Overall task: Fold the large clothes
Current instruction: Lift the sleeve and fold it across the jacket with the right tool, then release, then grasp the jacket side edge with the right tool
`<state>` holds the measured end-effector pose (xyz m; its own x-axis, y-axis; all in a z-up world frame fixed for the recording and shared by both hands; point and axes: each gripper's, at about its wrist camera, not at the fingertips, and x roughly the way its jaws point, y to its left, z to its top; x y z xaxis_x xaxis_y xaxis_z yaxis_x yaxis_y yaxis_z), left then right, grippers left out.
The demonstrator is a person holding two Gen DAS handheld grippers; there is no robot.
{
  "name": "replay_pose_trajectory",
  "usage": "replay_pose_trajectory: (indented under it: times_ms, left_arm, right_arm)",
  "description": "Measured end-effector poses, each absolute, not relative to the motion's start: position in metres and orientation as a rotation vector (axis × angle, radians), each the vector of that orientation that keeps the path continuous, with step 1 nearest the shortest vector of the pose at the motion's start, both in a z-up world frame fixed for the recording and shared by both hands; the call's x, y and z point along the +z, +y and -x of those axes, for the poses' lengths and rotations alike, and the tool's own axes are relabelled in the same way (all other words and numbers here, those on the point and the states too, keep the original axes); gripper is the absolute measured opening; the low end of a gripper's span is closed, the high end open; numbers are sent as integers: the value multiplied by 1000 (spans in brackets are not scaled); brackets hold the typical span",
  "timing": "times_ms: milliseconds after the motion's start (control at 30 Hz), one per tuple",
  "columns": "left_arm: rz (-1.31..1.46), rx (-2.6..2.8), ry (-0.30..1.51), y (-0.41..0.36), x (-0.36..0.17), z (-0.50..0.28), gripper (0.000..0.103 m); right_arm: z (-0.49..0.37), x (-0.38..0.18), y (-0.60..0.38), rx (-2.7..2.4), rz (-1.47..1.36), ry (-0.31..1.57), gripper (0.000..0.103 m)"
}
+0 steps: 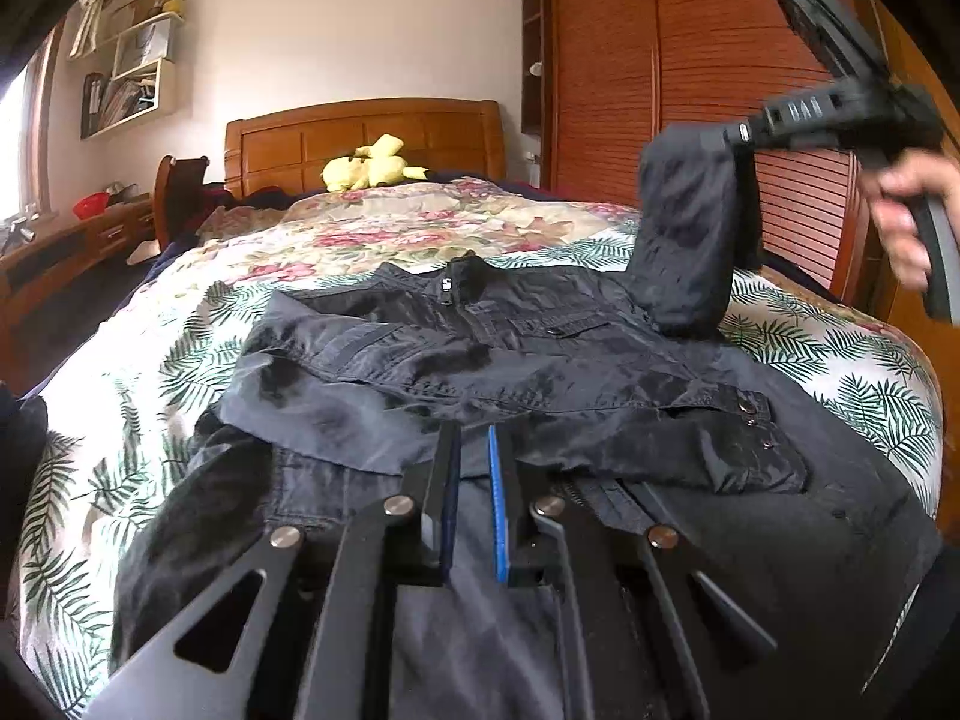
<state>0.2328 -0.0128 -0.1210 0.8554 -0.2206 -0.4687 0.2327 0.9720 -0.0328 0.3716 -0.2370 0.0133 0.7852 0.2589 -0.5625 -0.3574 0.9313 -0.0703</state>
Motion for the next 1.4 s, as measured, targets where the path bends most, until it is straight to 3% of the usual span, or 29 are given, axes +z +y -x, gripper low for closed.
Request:
replay_pose_trajectory:
  times_ms: [300, 367, 433, 700, 1400]
  left_arm:
    - [-12, -232, 493, -3, -120, -229, 6]
    - [-11, -233, 492, -3, -119, -228, 6]
    - [-8, -234, 491, -1, -119, -228, 6]
    - [1, -233, 480, 3, -113, -225, 6]
    - [9, -211, 469, 15, -109, -219, 6]
  right_arm:
    - [-350, -71, -203, 370, 189, 778, 8]
    - [-342, -80, -203, 388, 177, 793, 16]
    - [-334, -86, -202, 384, 189, 802, 40]
    - [-317, -63, -210, 328, 262, 690, 55]
    - [-400, -147, -219, 202, 156, 925, 58]
